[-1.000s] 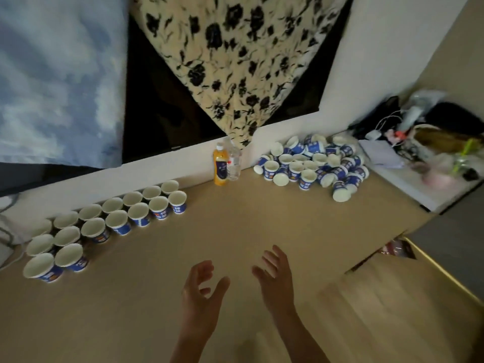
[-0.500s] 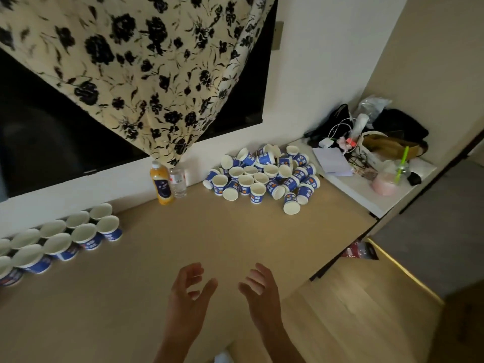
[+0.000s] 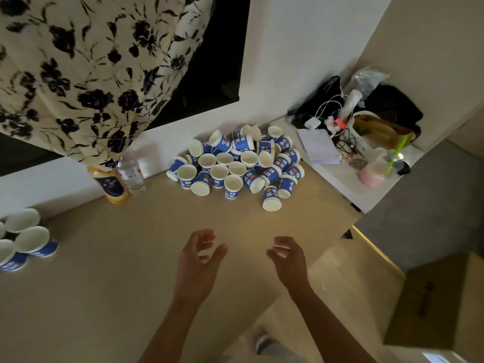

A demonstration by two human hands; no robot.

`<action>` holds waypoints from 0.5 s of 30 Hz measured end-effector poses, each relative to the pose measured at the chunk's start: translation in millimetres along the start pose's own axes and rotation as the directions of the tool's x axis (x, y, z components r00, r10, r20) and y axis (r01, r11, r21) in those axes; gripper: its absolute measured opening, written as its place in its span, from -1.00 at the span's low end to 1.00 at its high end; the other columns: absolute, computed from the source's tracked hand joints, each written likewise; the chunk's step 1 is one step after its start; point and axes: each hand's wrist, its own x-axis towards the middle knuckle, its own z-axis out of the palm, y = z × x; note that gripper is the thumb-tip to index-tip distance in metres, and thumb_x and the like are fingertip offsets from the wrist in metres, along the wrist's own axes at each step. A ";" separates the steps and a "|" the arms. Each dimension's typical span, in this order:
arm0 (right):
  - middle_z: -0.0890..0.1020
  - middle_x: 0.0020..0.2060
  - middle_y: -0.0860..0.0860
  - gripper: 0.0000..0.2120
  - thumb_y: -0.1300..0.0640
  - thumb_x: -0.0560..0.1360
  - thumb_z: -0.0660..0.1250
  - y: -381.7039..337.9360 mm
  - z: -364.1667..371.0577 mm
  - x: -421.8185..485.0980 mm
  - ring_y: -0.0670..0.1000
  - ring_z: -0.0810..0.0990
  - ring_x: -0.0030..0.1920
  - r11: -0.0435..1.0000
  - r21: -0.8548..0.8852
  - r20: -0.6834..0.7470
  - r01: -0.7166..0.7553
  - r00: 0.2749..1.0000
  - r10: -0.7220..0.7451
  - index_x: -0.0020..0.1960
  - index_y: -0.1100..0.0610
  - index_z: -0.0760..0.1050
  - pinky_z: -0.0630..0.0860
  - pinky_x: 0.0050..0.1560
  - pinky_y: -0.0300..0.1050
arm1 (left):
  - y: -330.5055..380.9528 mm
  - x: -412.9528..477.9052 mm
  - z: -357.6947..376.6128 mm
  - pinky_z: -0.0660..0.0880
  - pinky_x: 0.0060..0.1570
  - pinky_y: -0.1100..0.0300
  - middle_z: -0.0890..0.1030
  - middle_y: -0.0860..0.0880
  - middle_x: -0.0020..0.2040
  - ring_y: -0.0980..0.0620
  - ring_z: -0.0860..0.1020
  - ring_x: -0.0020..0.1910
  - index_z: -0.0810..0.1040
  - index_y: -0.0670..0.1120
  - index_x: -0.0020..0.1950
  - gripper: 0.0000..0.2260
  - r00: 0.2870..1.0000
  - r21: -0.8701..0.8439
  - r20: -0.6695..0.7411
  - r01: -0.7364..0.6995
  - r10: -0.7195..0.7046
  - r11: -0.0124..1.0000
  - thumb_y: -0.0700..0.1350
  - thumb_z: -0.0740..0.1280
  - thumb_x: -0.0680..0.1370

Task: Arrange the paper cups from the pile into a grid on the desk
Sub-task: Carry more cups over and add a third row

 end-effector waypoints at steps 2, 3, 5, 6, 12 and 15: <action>0.65 -0.03 0.01 -0.70 0.37 0.38 0.51 -1.3 2.5 34.3 0.04 0.68 -0.09 0.998 -0.038 -0.025 0.041 0.999 -0.042 0.05 0.17 0.56 0.49 -0.17 -0.37 | 3.2 10.4 8.4 0.51 -0.07 0.25 0.66 0.12 0.06 0.25 0.60 0.00 0.57 0.02 0.09 -0.74 0.999 -0.012 -0.040 0.010 -0.010 1.000 -0.18 0.51 0.48; 0.64 -0.03 0.02 -0.69 0.37 0.37 0.52 -3.0 3.7 50.1 0.05 0.66 -0.10 0.997 -0.058 -0.037 0.058 0.997 -0.061 0.04 0.17 0.55 0.50 -0.15 -0.30 | 4.3 13.2 11.2 0.51 -0.08 0.25 0.66 0.12 0.06 0.23 0.61 0.01 0.56 0.04 0.08 -0.75 0.998 -0.013 -0.056 0.014 -0.015 1.000 -0.18 0.51 0.48; 0.62 -0.02 0.01 -0.68 0.36 0.36 0.51 -5.4 5.0 84.9 0.06 0.64 -0.07 0.992 -0.099 -0.047 0.079 0.995 -0.084 0.05 0.15 0.53 0.53 -0.07 -0.12 | 8.4 18.2 20.2 0.51 -0.08 0.25 0.65 0.12 0.06 0.19 0.61 0.03 0.56 0.07 0.06 -0.75 0.996 -0.017 -0.087 0.035 -0.036 0.999 -0.18 0.51 0.48; 0.60 0.00 0.01 -0.67 0.35 0.36 0.51 -5.9 5.2 103.1 0.06 0.63 -0.04 0.986 -0.132 -0.041 0.097 0.994 -0.103 0.06 0.14 0.52 0.53 -0.03 -0.06 | 9.8 20.7 27.3 0.51 -0.07 0.25 0.65 0.13 0.06 0.19 0.61 0.04 0.56 0.08 0.05 -0.75 0.993 -0.017 -0.107 0.047 -0.049 0.999 -0.18 0.51 0.48; 0.52 0.12 0.06 -0.58 0.23 0.31 0.53 -0.3 5.9 194.4 0.12 0.48 0.16 0.793 -0.504 0.174 0.342 0.940 -0.295 0.11 0.11 0.49 0.45 0.02 0.02 | 16.3 29.8 82.5 0.51 -0.05 0.22 0.65 0.12 0.07 0.22 0.61 0.03 0.56 0.05 0.10 -0.76 0.964 -0.002 -0.252 0.084 -0.082 0.996 -0.14 0.50 0.49; 0.55 0.07 0.11 -0.52 0.24 0.20 0.59 11.2 6.0 229.8 0.22 0.51 0.16 0.617 -0.597 0.368 0.512 0.859 -0.357 0.07 0.16 0.52 0.45 0.02 0.10 | 14.8 31.4 117.8 0.56 -0.02 0.15 0.66 0.12 0.07 0.18 0.62 0.04 0.57 0.04 0.11 -0.76 0.936 -0.005 -0.318 0.157 -0.150 0.988 -0.13 0.50 0.49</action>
